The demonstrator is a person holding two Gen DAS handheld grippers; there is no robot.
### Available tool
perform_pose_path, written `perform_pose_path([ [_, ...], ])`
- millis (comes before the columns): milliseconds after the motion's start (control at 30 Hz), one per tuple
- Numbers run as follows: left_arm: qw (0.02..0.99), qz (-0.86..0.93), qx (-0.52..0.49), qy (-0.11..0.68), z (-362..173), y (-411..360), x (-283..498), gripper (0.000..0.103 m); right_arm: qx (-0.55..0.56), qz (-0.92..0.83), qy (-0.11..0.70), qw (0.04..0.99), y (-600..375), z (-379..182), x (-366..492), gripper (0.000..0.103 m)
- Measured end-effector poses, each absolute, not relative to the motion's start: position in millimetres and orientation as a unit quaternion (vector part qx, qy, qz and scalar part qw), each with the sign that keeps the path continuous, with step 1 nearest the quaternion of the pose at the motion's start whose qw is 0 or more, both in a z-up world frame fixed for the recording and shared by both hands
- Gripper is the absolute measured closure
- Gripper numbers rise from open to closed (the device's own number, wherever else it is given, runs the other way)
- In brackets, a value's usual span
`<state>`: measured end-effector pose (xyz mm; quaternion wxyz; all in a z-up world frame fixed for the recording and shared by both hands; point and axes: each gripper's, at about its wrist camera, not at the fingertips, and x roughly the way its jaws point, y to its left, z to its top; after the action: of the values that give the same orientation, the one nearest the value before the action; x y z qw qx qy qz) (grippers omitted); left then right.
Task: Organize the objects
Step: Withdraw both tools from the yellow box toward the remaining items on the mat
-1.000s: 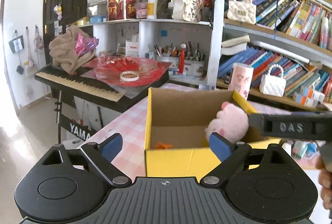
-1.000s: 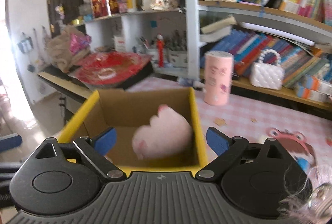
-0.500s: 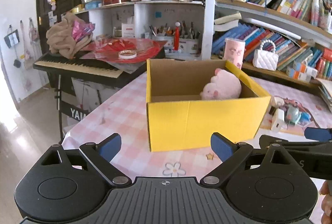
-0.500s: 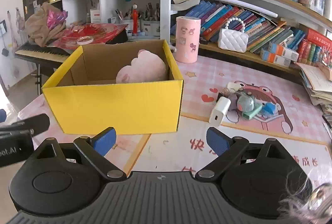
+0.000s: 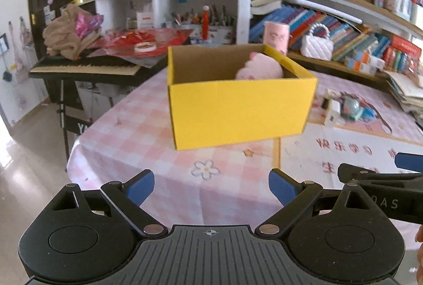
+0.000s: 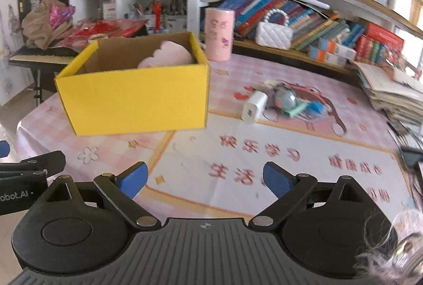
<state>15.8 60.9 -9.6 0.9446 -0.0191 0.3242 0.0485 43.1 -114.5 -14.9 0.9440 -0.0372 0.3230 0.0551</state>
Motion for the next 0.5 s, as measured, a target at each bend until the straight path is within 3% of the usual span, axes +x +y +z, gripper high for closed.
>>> perform_pose_path([
  [500,0.943,-0.031,0.005,0.33,-12.6,28.5,5.5,0.008,-0.009,-0.021,0.321,0.947,-149.6,-17.7,0.0,0.009],
])
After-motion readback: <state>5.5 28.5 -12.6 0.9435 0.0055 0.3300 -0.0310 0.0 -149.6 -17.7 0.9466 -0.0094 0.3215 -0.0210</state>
